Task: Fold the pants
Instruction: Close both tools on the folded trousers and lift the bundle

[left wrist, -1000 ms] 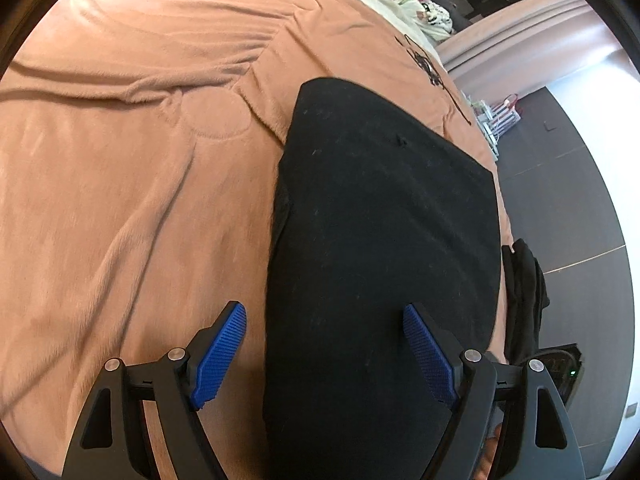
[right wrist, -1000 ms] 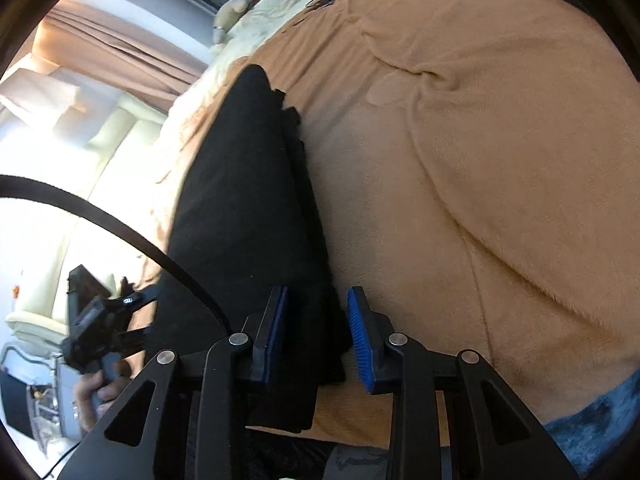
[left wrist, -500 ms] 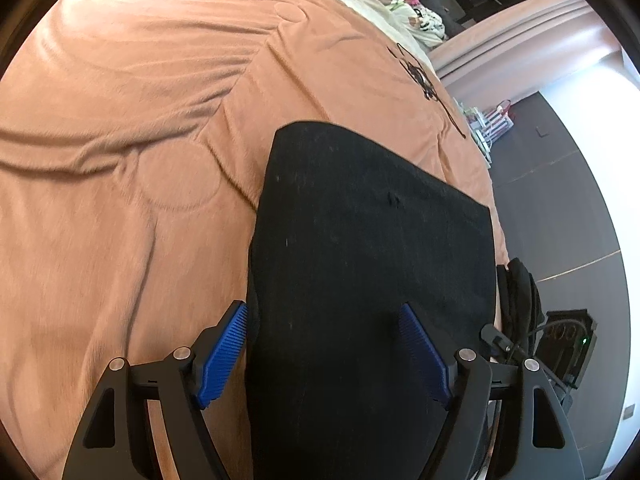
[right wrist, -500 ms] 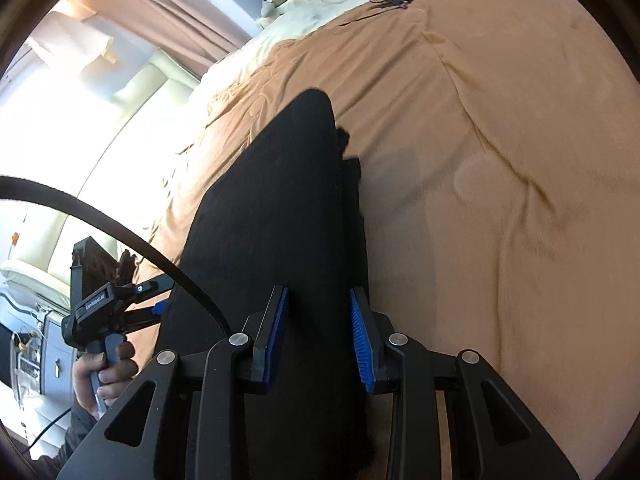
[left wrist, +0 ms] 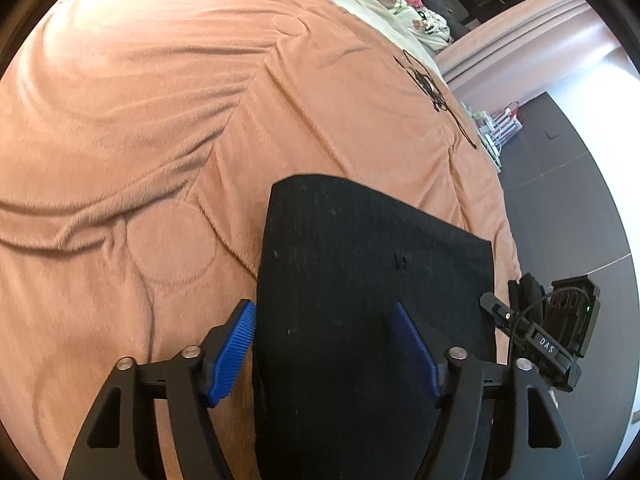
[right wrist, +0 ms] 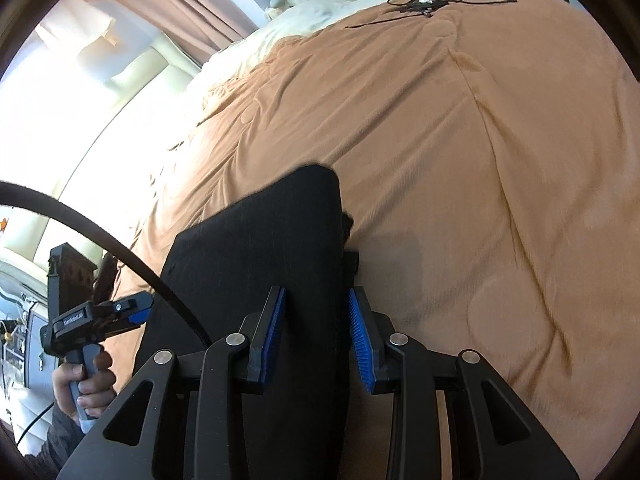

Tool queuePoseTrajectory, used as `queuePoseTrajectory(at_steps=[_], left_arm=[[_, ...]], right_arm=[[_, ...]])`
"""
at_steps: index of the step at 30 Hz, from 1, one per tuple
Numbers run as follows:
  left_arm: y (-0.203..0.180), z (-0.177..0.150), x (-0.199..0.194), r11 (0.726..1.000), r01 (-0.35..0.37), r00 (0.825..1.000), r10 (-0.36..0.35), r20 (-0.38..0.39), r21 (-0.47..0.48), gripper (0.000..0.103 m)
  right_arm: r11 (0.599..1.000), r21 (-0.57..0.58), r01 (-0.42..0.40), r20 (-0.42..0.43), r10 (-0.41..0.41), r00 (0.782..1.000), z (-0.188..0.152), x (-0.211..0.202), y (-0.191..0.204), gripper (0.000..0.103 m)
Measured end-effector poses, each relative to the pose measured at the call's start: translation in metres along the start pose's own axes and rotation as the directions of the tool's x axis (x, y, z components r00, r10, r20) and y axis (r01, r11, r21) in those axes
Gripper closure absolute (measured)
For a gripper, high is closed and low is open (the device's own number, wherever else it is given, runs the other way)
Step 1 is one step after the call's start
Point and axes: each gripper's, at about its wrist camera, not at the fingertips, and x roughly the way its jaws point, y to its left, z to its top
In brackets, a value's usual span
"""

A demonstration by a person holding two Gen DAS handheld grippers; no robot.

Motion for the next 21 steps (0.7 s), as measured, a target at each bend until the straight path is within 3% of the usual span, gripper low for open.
queuePoseTrajectory(at_steps=[7,12,17,20,21], left_arm=[[-0.015,0.008,-0.004,1.000,-0.008,1.000,0.007,0.009,0.028,0.037],[-0.019,0.005,-0.008,0.999,-0.008,1.000,0.007,0.021,0.032,0.036],[-0.010,-0.005,-0.006,0.999,-0.020,1.000,0.020,-0.010,0.031,0.036],[-0.004,-0.016,-0.010,1.000,-0.010,1.000,0.010,-0.020,0.016,0.036],[-0.003,-0.018,-0.011,1.000,-0.008,1.000,0.009,-0.026,0.011,0.036]], right_arm=[[0.995,-0.014,0.103,0.026,-0.103,0.994,0.024,0.011,0.006,0.074],[0.987,-0.014,0.162,-0.018,-0.162,0.987,0.016,0.033,0.007,0.076],[0.998,0.051,0.023,-0.021,-0.022,1.000,0.013,0.016,0.002,0.074],[0.995,0.063,-0.076,-0.049,0.079,0.996,0.000,0.006,0.001,0.048],[0.994,0.057,-0.091,-0.059,0.094,0.994,-0.005,0.004,0.001,0.044]])
